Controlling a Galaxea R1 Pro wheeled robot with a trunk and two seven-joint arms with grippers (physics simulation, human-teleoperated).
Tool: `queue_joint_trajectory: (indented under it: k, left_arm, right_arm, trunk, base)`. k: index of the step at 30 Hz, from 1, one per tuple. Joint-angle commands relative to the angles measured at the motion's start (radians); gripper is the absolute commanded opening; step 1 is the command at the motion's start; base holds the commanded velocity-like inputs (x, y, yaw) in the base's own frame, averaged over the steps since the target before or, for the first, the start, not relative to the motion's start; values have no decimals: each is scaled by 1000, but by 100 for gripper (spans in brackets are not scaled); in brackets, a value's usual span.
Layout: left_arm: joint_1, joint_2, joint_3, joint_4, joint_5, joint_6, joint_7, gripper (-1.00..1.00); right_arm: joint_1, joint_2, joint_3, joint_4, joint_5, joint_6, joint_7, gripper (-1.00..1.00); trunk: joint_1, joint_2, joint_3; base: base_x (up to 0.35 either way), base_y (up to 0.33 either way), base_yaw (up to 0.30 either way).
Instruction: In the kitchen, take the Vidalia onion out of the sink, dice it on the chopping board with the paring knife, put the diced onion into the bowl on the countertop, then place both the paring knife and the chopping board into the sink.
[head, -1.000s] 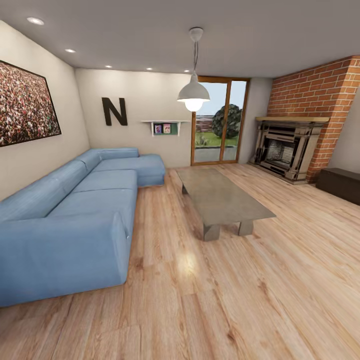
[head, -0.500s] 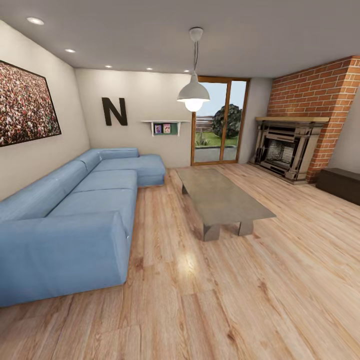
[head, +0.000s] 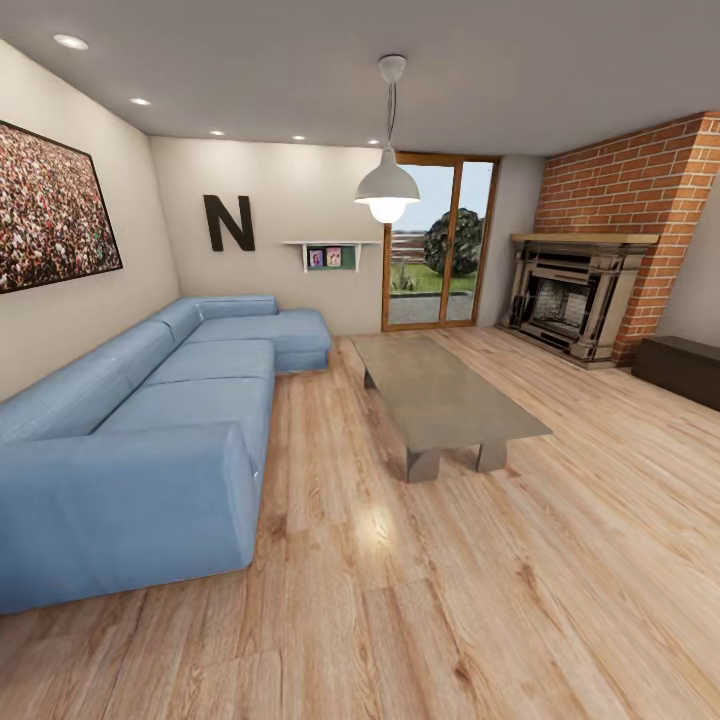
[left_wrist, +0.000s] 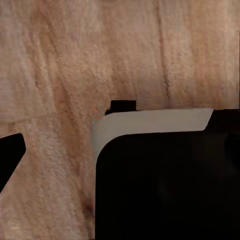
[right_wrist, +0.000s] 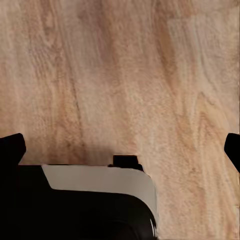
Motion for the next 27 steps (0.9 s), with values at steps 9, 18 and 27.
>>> queue_joint_trajectory:
  k: [9,18,27]
  left_arm:
    - [0,32,13,-364,14,-28,-1,100]
    - [0,34,24,-291,67,-172,0,100]
    - [0,35,24,-280,70,-177,-1,100]
  right_arm:
    - [-1,-1,-2,-347,0,-44,0,100]
    - [-1,-1,-4,-345,-2,-45,-2,100]
    - [-1,-1,-5,-345,-2,-45,-4,100]
  trunk:
    - [0,0,-1]
    - [0,0,0]
    - [0,0,3]
  base:
    - [0,0,0]
    - [0,0,-40]
    - [0,0,-218]
